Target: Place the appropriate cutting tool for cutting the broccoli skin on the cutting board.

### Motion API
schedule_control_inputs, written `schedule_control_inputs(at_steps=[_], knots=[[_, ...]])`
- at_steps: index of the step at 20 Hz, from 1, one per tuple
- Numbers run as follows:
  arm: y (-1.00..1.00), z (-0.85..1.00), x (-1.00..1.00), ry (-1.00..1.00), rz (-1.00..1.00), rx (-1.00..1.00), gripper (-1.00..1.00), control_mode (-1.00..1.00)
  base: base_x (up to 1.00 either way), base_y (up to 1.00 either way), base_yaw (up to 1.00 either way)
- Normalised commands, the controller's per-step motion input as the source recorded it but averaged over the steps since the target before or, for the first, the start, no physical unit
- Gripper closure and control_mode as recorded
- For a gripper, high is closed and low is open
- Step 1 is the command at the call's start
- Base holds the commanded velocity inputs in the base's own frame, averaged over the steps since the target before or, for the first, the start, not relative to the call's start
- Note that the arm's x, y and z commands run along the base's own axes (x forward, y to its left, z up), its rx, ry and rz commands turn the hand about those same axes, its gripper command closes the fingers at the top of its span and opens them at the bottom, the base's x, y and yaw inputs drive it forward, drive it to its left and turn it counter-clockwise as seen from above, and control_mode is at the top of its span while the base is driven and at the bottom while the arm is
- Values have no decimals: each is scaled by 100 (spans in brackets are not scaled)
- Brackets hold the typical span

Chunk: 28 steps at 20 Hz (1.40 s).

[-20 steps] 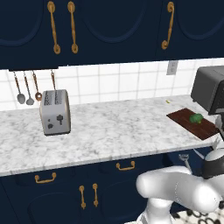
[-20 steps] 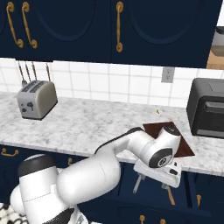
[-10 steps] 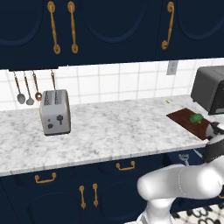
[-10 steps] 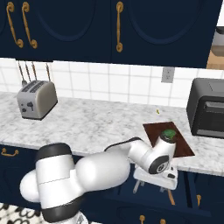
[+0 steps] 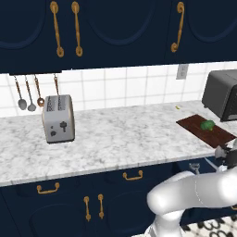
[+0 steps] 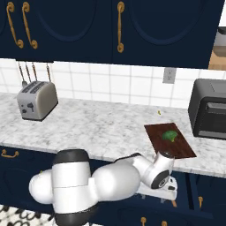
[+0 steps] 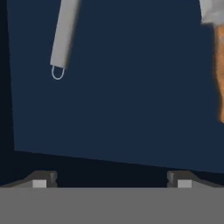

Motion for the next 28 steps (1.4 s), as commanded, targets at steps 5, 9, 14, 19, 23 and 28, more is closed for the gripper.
schedule_control_inputs(at_steps=[5, 9, 14, 19, 23, 28], knots=[[0, -28, -17, 5, 10, 0, -100, -100, 0, 0, 0], [0, -3, -42, 15, 9, 0, -100, -100, 0, 0, 0], [0, 0, -65, 16, 7, 0, -100, -100, 0, 0, 0], [0, 0, -83, 17, 4, 0, -100, -100, 0, 0, 0], [0, 1, -87, 17, 3, 0, -100, -100, 0, 0, 0], [-22, 19, 3, 5, 1, 0, -100, -100, 0, 0, 0]])
